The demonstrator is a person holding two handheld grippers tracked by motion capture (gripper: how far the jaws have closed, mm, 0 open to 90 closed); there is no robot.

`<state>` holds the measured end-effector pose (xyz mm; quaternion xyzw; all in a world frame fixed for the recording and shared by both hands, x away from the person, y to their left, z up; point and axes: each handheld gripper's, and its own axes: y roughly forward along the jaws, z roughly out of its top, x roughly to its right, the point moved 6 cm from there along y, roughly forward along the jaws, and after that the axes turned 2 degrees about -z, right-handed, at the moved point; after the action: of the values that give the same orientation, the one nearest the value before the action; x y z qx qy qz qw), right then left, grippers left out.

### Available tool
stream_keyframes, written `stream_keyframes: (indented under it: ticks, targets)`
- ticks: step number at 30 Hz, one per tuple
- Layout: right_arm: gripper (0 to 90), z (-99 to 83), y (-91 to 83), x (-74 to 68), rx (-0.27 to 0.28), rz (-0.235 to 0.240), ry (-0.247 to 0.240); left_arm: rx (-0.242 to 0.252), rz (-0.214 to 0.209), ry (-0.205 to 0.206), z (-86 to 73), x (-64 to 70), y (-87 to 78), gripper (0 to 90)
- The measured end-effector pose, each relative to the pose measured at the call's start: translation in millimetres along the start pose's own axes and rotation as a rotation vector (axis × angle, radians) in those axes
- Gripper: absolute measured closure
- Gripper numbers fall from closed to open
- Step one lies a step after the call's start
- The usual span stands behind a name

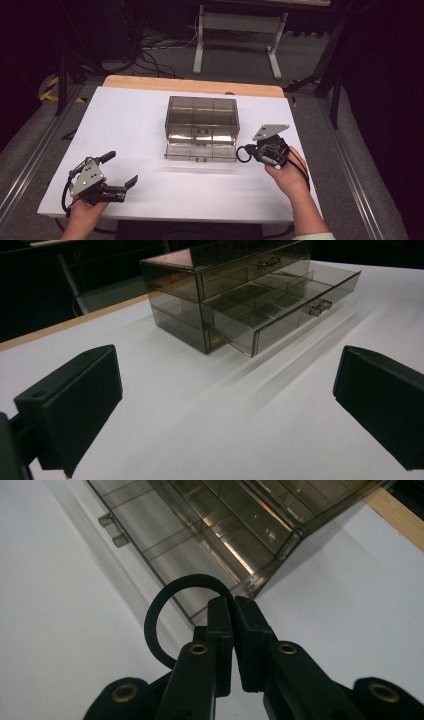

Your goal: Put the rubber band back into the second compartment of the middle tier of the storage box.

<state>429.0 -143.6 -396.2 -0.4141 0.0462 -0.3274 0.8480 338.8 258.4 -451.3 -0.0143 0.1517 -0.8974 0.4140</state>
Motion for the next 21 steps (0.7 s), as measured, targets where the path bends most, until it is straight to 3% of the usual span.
stream_keyframes:
  ticks: [12,17,21]
  targets:
    - [86.2,28.8,19.6,-10.0,0.003,0.016,-0.031,-0.003,0.003,0.014,0.0,-1.3,0.0,0.3]
    - [86.2,36.8,25.1,-15.3,0.007,0.022,-0.048,-0.003,-0.008,-0.001,-0.2,0.8,0.2,0.2]
    - [86.2,43.2,29.2,-18.7,0.008,0.024,-0.056,-0.003,0.003,0.014,0.0,-1.1,0.2,0.2]
